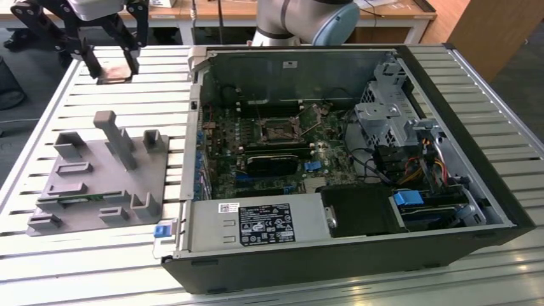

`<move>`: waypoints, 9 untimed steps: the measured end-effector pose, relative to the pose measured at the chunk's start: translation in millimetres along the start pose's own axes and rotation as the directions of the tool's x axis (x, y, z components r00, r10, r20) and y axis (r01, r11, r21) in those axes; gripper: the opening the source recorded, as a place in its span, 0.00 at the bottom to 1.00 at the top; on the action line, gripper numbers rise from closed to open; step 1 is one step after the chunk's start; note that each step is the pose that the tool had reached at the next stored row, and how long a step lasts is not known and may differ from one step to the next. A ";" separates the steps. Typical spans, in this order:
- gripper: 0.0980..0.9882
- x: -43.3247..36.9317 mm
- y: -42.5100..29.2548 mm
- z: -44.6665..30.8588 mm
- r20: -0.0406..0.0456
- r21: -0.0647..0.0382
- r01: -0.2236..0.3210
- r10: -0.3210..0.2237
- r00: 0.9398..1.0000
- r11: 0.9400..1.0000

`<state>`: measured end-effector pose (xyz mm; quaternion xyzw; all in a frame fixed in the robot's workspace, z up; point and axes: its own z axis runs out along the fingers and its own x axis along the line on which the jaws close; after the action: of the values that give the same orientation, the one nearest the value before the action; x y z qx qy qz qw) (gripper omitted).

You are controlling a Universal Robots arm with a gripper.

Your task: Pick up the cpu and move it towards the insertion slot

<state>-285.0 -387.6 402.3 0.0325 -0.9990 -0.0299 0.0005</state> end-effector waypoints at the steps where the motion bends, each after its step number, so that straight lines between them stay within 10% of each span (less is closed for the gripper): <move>1: 0.49 -1.0 -0.1 0.0 0.000 0.000 0.000 0.000 1.000 1.000; 9: 0.49 -10.9 -0.7 -0.1 0.000 0.000 0.000 0.000 1.000 1.000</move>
<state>-274.1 -387.5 402.4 0.0325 -0.9990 -0.0298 0.0006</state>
